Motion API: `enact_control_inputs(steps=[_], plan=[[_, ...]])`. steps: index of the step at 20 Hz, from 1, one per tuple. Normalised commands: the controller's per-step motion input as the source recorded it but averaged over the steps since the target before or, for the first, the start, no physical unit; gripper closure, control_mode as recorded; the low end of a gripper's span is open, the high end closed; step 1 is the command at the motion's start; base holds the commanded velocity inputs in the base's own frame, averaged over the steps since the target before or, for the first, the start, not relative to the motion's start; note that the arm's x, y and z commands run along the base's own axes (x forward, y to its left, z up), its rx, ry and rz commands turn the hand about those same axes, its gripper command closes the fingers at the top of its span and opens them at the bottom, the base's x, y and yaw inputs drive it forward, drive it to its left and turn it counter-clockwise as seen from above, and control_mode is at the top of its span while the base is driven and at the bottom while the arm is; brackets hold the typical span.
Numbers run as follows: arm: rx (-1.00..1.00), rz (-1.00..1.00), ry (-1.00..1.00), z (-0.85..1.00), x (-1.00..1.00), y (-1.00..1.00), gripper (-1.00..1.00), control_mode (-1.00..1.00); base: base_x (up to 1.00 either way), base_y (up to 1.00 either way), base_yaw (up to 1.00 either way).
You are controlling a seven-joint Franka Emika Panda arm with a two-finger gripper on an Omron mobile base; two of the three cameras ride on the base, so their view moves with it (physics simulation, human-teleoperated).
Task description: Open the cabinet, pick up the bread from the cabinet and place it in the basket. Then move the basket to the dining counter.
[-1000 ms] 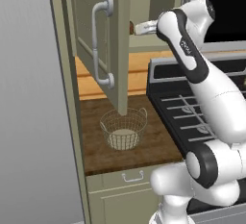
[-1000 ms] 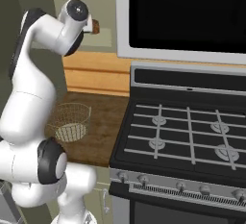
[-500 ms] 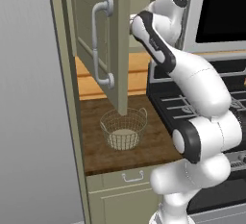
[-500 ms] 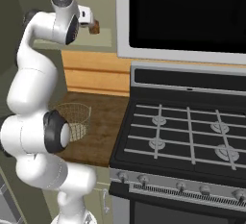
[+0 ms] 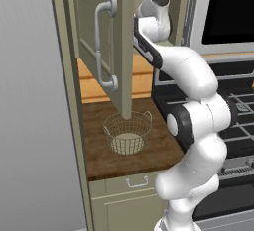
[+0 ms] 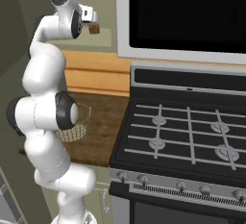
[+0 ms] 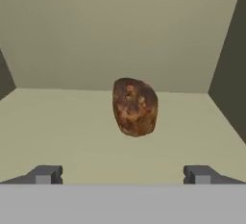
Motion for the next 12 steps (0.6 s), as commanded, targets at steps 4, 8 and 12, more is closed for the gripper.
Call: enact_control_inputs(steps=[4, 8, 12], plan=[[-0.01, -0.12, 0.0, -0.14, 0.71, 0.0, -1.0, -1.0, 0.0, 0.0, 0.0], [0.0, -0.06, 0.0, 0.0, 0.55, -0.01, -1.0, -1.0, 0.0, 0.0, 0.0], [0.0, 0.0, 0.0, 0.0, 0.46, 0.0, -1.0, -1.0, 0.0, 0.0, 0.0]])
